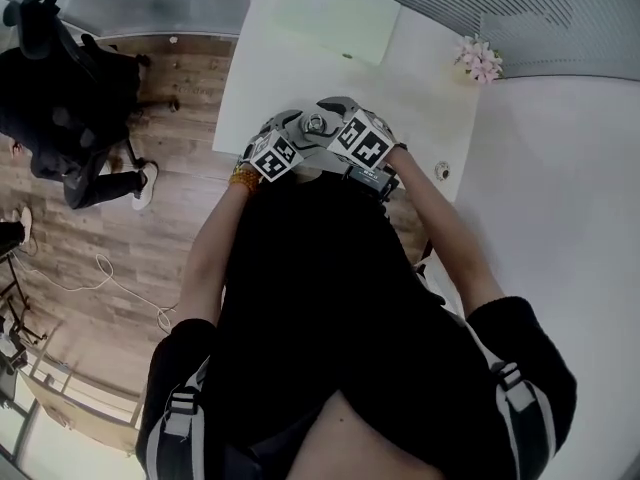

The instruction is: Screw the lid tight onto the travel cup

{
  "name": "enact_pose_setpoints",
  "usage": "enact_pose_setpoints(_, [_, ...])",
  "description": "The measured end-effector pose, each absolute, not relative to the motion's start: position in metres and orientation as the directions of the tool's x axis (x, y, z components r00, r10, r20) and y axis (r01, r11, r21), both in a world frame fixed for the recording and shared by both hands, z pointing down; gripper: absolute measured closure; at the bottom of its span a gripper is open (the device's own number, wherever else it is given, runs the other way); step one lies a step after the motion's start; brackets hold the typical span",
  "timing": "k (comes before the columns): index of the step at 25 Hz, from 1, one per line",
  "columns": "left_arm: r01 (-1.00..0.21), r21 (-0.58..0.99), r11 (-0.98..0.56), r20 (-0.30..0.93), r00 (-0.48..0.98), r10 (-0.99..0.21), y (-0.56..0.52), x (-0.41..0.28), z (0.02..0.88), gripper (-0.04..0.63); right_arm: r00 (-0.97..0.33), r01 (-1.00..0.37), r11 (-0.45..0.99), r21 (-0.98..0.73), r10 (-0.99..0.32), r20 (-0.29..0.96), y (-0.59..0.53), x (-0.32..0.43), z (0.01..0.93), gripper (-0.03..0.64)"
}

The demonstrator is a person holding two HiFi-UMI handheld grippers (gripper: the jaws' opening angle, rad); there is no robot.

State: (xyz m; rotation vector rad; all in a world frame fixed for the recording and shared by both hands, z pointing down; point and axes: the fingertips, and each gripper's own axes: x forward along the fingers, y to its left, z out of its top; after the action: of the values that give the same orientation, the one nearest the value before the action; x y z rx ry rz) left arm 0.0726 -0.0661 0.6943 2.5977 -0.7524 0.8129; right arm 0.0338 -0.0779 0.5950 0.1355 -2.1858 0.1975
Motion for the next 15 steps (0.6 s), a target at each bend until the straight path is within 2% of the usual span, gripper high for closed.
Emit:
enact_pose_setpoints(2, [-0.605,0.121,-0.787,0.601,0.676,-0.427,-0.067,0.073,0.693,0.186,-0.519,-0.273,0.959,-0.075,-0.081,0.851,-0.077,0.039,0.6,0.327])
enact_pose_setpoints(5, [-0.619,0.11,-0.778,0.612,0.659,-0.438,-0.069,0.076,0.695,0.195,-0.469,-0.382,0.919,-0.101,-0.098,0.878,-0.073,0.041,0.609,0.334])
enact_pose_setpoints(6, [-0.619,0.108,-0.778,0.617,0.656,-0.436,-0.07,0.077,0.695,0.224,-0.463,-0.41,0.904,-0.117,-0.096,0.881,-0.073,0.04,0.611,0.345])
enact_pose_setpoints(7, [-0.619,0.107,-0.778,0.62,0.653,-0.434,-0.07,0.076,0.696,0.224,-0.457,-0.421,0.898,-0.125,-0.09,0.885,-0.073,0.04,0.614,0.381])
enact_pose_setpoints(11, [-0.606,0.103,-0.789,0.641,0.647,-0.413,-0.071,0.076,0.697,0.225,-0.42,-0.286,0.95,-0.123,-0.009,0.907,-0.069,0.039,0.621,0.383])
enact_pose_setpoints(15, [-0.55,0.111,-0.828,0.664,0.661,-0.35,-0.071,0.078,0.699,0.224,-0.362,-0.007,0.993,-0.119,0.109,0.926,-0.062,0.038,0.623,0.385])
